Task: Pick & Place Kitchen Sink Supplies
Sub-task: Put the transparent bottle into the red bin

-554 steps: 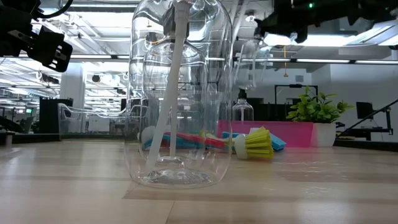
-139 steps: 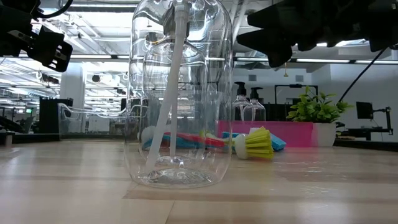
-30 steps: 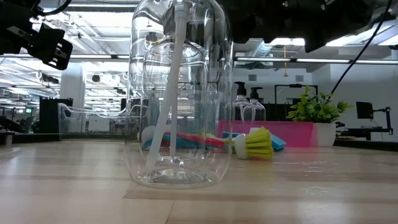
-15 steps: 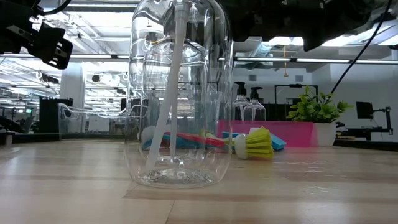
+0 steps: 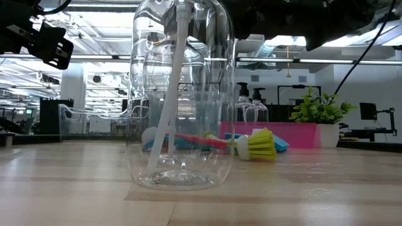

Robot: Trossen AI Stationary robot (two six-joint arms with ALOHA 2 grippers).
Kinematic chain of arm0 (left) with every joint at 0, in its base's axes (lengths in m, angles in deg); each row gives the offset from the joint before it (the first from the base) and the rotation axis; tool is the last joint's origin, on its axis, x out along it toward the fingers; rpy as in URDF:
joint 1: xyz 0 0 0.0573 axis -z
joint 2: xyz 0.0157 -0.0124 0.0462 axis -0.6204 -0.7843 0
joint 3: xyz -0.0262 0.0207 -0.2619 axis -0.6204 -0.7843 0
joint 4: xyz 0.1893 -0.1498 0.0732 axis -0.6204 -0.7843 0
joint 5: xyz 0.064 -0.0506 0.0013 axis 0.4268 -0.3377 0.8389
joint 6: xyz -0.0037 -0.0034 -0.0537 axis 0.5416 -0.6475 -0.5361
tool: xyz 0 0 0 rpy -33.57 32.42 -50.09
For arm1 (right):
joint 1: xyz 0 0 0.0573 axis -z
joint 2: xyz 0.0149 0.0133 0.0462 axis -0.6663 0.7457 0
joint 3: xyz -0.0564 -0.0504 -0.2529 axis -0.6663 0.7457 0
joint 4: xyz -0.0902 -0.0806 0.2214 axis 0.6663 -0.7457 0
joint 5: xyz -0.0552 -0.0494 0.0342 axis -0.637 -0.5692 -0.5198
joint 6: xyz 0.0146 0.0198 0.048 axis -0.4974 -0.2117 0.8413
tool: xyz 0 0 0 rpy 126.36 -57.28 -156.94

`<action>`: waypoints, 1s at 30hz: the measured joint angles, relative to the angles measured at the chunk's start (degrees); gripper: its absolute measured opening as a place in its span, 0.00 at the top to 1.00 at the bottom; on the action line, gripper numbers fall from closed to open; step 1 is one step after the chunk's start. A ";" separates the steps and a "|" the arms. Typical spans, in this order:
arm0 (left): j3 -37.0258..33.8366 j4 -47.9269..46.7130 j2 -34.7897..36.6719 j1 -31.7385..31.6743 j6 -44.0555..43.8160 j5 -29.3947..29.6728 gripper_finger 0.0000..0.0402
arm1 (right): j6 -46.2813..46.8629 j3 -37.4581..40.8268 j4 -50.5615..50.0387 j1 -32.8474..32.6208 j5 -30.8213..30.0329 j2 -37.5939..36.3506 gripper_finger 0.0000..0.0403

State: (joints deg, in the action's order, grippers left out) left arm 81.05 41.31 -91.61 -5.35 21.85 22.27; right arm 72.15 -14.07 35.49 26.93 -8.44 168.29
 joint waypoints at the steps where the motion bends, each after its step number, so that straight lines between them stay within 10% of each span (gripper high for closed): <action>1: 0.00 0.02 0.00 0.02 0.00 -0.02 0.50 | 0.00 0.00 -0.13 0.01 0.02 0.00 0.37; 30: 0.00 0.85 -0.15 0.02 0.00 -0.02 0.50 | 3.02 -1.29 6.78 1.92 4.49 5.79 0.37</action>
State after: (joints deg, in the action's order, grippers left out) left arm 81.05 42.16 -91.76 -5.34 21.85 22.25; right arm 75.17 -15.35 42.27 28.85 -3.95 174.08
